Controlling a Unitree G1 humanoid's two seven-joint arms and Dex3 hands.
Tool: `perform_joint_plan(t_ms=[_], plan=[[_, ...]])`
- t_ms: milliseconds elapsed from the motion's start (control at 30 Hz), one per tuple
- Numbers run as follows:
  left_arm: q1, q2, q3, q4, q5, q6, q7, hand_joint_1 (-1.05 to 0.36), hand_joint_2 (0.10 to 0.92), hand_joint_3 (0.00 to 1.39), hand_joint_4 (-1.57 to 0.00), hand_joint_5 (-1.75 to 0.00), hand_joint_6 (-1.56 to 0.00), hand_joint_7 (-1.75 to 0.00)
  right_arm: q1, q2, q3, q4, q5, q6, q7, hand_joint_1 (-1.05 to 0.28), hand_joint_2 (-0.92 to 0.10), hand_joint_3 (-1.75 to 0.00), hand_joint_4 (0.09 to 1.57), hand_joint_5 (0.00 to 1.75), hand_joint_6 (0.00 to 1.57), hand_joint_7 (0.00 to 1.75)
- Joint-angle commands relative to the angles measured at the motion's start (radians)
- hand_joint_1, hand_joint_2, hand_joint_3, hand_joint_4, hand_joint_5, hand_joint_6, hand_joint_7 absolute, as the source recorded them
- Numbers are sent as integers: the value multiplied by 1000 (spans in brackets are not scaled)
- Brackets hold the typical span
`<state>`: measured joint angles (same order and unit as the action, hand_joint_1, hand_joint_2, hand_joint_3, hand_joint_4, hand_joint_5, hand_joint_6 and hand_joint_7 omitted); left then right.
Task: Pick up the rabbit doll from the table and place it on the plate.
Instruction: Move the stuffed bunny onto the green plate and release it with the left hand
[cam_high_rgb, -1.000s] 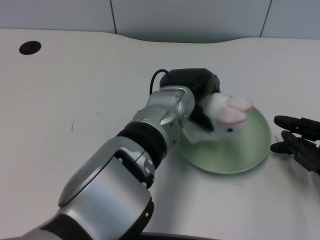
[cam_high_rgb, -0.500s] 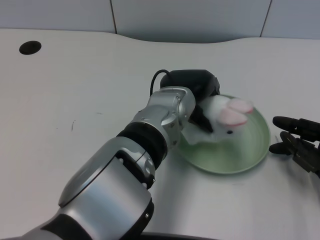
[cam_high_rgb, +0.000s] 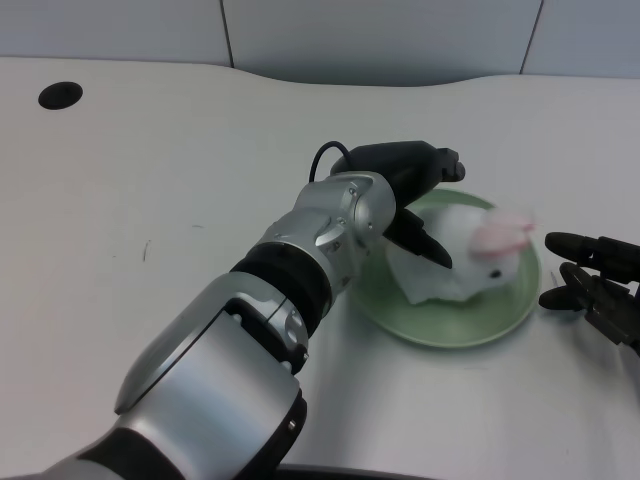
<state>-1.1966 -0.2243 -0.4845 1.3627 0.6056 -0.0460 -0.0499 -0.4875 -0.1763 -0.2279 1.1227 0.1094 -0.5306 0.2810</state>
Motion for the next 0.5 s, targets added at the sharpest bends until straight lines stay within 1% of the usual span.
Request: perform_joint_plan(t_ms=[33, 100, 233, 300, 433, 500], plan=[[2, 3, -4, 2, 7, 10, 11, -751, 870, 5, -6, -154, -175, 0, 10, -7, -4, -1, 7, 0, -2, -425, -921, -279, 687, 941, 953, 9], [1, 3, -9, 3, 12, 15, 10, -752, 867, 3, -3, -147, -175, -2, 11, -10, 0, -3, 0, -1, -8, -426, -921, -280, 684, 933, 950, 7], [-12, 6, -21, 4, 22, 28, -20, -755, 870, 2, 0, -93, -160, -6, 11, -10, 0, -4, 1, 1, -10, -428, -921, -279, 688, 921, 950, 7], [-15, 7, -20, 4, 20, 34, -27, -755, 863, 1, 1, -83, -163, -8, 10, -9, -4, -4, 8, 7, -6, -435, -921, -274, 699, 922, 955, 9], [-21, 13, -15, 1, 15, 32, -30, -777, 853, 0, 1, -62, -153, -3, 8, -8, -9, -4, 15, 13, 2, -437, -921, -269, 696, 915, 957, 10], [-24, 20, -8, -1, 9, 23, -32, -809, 859, 3, -1, -59, -140, 0, 7, -8, -11, -4, 17, 17, 1, -433, -921, -266, 687, 904, 959, 11]])
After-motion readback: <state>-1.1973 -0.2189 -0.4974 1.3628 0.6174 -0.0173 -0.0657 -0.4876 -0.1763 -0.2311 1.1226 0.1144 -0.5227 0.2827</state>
